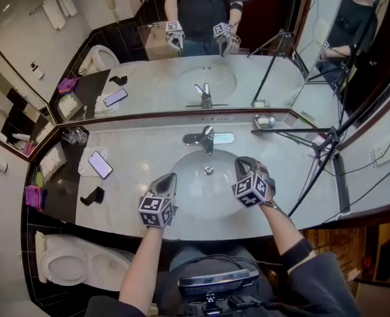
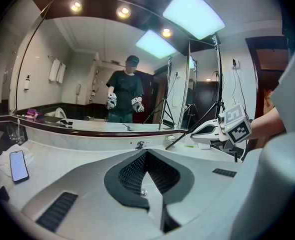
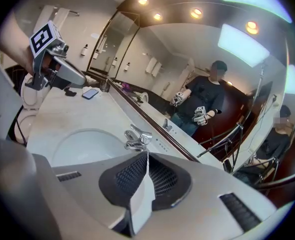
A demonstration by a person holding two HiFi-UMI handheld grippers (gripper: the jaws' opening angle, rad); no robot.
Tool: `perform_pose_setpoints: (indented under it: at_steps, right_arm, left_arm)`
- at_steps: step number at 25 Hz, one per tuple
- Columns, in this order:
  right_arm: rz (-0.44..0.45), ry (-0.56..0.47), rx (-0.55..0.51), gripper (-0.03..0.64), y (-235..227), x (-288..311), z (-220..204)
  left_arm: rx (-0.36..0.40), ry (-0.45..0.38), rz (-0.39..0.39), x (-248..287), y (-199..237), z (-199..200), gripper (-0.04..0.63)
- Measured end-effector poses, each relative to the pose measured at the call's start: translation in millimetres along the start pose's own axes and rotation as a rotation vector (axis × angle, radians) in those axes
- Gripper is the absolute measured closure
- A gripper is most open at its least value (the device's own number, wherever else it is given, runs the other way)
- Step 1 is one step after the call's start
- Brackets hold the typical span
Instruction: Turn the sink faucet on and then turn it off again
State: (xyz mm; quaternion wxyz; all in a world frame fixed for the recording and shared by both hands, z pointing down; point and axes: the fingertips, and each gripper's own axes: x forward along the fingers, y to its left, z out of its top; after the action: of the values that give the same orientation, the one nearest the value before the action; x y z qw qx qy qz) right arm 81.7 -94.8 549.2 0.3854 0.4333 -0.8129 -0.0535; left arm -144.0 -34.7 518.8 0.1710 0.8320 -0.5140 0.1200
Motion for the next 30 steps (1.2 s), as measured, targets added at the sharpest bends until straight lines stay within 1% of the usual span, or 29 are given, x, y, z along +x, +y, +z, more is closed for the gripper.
perform_pose_setpoints:
  at_steps: [8, 11, 16, 21, 30]
  right_arm:
    - [-0.007, -0.028, 0.362, 0.589, -31, -34, -26]
    - [-0.020, -0.029, 0.450, 0.590, -37, -43, -40]
    - [-0.030, -0.030, 0.501, 0.590, -40, -49, -64]
    - [-0.026, -0.029, 0.541, 0.589, -40, -54, -74]
    - [-0.020, -0.010, 0.549, 0.591, -36, -55, -83]
  left_arm:
    - [0.023, -0.004, -0.017, -1, -5, 6, 0.592]
    - [0.021, -0.005, -0.022, -1, -5, 7, 0.592]
    - [0.020, -0.010, -0.039, -2, -9, 8, 0.592]
    - [0.021, -0.011, -0.037, -5, -9, 7, 0.592]
    - [0.014, -0.017, -0.050, -9, -11, 7, 0.592]
